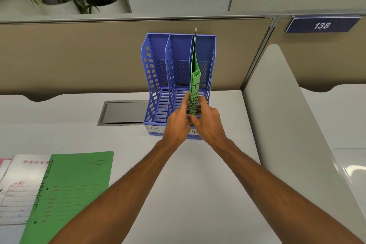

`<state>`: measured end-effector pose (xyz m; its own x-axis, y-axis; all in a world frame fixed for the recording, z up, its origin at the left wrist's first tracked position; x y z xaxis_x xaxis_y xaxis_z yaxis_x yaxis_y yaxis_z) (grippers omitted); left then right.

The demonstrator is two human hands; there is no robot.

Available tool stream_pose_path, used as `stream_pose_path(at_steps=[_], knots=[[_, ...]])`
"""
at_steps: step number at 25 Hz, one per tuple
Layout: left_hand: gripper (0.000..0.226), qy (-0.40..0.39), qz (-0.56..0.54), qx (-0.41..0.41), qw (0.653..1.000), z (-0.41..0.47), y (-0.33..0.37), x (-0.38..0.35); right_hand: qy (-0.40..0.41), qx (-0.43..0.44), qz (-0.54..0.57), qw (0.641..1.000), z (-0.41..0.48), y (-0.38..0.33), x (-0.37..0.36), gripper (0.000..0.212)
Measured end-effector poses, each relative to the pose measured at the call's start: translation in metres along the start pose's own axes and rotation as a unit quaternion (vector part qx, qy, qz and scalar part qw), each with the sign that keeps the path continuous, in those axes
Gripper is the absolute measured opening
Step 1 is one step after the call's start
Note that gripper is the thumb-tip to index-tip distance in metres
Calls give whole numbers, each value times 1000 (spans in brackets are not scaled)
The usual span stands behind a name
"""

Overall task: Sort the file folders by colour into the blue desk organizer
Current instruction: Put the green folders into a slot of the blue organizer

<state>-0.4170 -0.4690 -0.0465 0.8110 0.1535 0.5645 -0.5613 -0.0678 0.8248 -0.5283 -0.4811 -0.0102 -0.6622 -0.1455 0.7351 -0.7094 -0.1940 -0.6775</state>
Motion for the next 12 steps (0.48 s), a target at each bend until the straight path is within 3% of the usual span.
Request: stream_pose_path(at_steps=[9,12], knots=[[88,-31,-63,18,997,-2,1,-7,-12,-11,-1,1000,-1,7,-1,65],[84,-45,16,19,999,-3,-3,-7,-2,-9,-3,1000,-3,12,2,64]])
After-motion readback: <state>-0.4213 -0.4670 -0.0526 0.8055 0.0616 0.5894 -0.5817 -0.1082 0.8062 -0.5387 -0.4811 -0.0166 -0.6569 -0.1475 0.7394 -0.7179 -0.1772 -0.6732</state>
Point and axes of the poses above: each hand's wrist, its own z-axis towards the middle knuckle, its own x-axis out of the back of the hand, y = z × x, the point moved 8 cm from there along z, towards the middle knuckle, and after that the axes turned 10 degrees about -z, right-handed, at the moved point
